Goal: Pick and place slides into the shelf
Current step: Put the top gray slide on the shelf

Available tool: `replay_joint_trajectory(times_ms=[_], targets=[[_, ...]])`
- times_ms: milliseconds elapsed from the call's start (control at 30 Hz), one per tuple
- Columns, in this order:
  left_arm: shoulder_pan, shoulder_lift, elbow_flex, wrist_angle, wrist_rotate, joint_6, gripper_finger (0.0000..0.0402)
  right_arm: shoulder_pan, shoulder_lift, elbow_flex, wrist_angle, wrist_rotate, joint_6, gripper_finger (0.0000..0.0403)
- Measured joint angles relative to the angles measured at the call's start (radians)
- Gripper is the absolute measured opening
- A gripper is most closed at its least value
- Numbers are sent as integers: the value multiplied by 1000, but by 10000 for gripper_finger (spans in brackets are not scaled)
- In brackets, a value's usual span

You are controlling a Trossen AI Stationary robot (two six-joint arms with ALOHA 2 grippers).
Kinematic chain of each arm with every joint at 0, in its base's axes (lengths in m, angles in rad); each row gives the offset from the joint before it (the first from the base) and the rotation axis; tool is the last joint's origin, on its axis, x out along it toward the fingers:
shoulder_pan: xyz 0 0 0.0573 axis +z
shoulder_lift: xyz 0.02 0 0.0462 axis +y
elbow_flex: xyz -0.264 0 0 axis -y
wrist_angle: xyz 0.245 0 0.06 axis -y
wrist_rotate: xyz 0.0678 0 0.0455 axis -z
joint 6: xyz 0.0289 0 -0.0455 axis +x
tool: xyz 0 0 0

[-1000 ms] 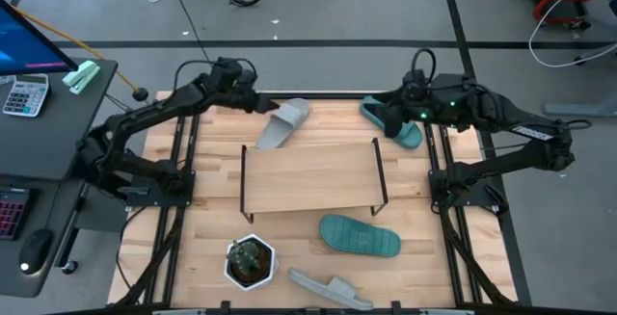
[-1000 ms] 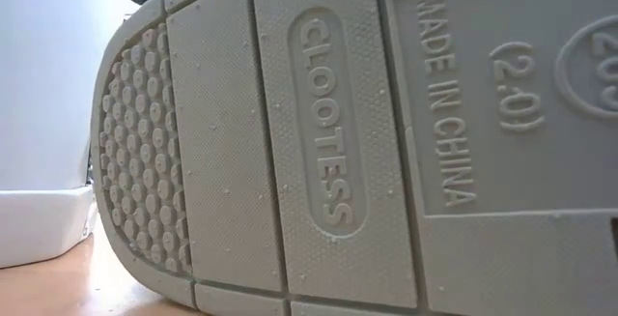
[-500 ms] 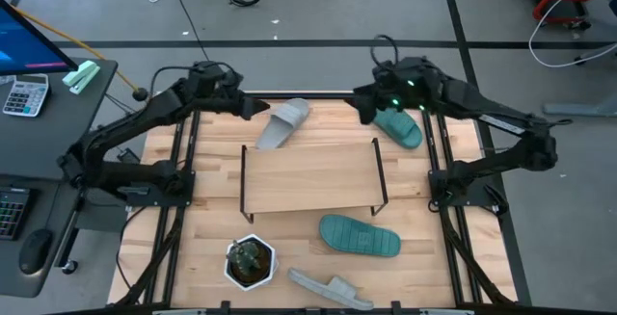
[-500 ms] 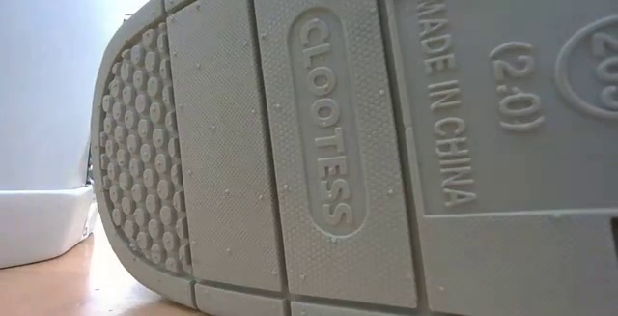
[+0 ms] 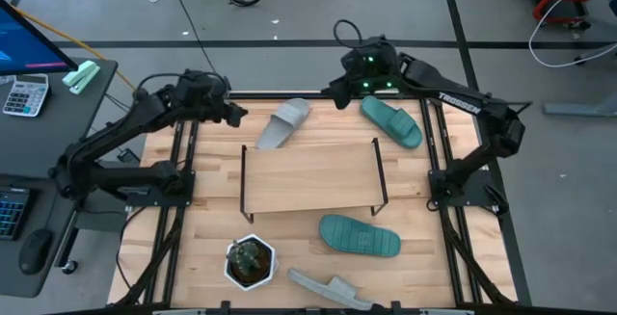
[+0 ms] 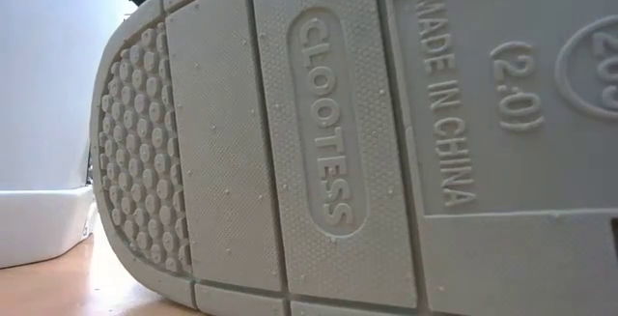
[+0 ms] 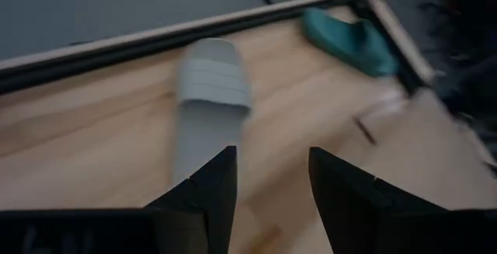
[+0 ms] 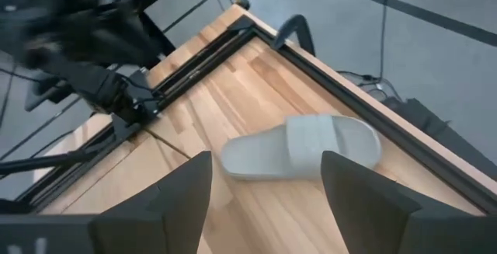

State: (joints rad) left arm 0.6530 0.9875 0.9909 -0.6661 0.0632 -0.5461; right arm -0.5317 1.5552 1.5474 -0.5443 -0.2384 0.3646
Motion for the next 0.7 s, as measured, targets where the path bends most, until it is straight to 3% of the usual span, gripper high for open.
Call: replay_joint_trajectory(times_ms=[400,700], targets=[[151,318,0,28,142,119,190,77,-43,32,-43,-12,-2,246],[159,549,-1,110,222,139,223,158,-100,32,-93,-7,1,245]])
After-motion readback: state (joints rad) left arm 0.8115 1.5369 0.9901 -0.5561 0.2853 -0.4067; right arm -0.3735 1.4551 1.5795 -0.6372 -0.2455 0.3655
